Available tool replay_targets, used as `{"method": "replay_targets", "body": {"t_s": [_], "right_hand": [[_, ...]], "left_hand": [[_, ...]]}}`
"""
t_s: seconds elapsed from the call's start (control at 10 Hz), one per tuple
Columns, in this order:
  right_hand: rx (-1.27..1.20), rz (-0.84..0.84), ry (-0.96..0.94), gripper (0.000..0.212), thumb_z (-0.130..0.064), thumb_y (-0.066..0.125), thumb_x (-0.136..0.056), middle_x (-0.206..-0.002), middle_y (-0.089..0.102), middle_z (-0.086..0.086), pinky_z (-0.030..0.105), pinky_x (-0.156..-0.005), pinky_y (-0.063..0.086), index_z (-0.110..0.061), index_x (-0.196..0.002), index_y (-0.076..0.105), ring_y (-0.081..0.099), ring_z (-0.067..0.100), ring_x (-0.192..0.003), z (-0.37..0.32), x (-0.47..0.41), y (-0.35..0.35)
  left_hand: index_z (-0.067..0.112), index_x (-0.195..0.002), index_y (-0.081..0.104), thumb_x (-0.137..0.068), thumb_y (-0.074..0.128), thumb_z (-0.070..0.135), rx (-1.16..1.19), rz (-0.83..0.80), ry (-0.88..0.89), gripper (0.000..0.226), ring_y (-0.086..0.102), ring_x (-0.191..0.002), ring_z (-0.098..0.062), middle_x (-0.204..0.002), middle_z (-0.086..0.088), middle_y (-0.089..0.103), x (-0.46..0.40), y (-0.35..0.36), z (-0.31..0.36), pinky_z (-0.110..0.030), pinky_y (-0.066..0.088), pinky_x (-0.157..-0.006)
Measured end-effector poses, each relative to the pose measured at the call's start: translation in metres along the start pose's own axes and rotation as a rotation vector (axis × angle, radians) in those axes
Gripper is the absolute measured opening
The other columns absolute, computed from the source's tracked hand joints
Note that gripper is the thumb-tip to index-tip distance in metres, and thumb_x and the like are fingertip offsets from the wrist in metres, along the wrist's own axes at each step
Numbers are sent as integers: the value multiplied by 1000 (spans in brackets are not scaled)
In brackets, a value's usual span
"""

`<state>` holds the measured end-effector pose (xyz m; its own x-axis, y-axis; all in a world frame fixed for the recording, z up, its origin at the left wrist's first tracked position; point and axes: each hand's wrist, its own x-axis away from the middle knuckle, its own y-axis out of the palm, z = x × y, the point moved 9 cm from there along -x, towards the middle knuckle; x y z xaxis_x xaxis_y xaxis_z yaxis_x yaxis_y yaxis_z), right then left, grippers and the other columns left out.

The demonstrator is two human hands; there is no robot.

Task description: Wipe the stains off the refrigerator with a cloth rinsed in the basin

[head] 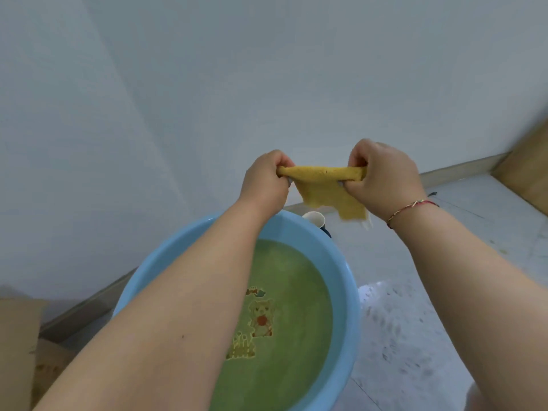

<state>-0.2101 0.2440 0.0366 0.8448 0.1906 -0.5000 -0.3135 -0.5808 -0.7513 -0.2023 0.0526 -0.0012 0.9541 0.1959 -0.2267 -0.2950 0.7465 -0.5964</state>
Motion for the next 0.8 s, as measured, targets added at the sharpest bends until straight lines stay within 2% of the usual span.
{"method": "replay_targets", "body": {"t_s": [0.1,0.2,0.3,0.4,0.5,0.6,0.7,0.8], "right_hand": [[152,-494,-53,25,-23,70,-73,-77,49,-8,26,-55,32,-25,-80,46,50,20,-78,-6,30,65],[268,-961,-119,32,-35,75,-73,-98,56,0,27,-75,45,-19,-96,60,54,21,-94,-8,79,123],[144,-872,1,34,-35,69,-81,-108,57,0,25,-76,42,-22,-111,60,56,20,-99,2,67,120],[107,-750,99,36,-36,66,-84,-115,57,0,27,-77,43,-23,-117,57,54,19,-99,21,49,111],[136,-856,126,38,-35,61,-87,-120,57,-3,29,-83,46,-24,-122,55,55,18,-101,29,57,118],[248,-904,97,37,-36,57,-90,-119,60,0,29,-85,47,-22,-124,55,57,20,-104,26,59,118],[207,-650,35,26,-34,60,-87,-110,59,0,30,-77,46,-22,-110,59,56,19,-96,6,39,101],[-49,-379,15,18,-15,60,-80,-85,50,-4,27,-63,35,-26,-75,46,47,17,-76,-23,30,82]], "left_hand": [[19,-91,62,-85,50,1,-177,-87,-74,23,58,-91,-23,-95,-1,62,17,26,-47,-26,39,-68],[19,-113,63,-88,47,0,-249,-268,-206,36,57,-108,-24,-117,-3,61,42,53,-98,-31,47,-86],[19,-129,55,-85,43,-6,-206,-292,-195,52,48,-125,-21,-136,-4,51,52,60,-98,-28,40,-101],[21,-141,44,-80,46,-5,-297,-208,-2,66,28,-140,-23,-148,-3,37,48,59,-63,-24,20,-111],[33,-150,25,-81,48,0,-551,-393,97,79,5,-148,-23,-161,3,12,56,84,-49,-43,6,-120],[37,-151,15,-83,48,2,-635,-547,54,84,-4,-149,-20,-162,6,0,68,100,-59,-52,-2,-119],[26,-146,32,-83,52,7,-600,-301,66,69,22,-143,-27,-155,-4,26,64,67,-49,-45,21,-116],[14,-120,49,-84,56,11,-581,88,-8,37,46,-114,-25,-121,-5,48,67,4,-42,-36,42,-86]]}}
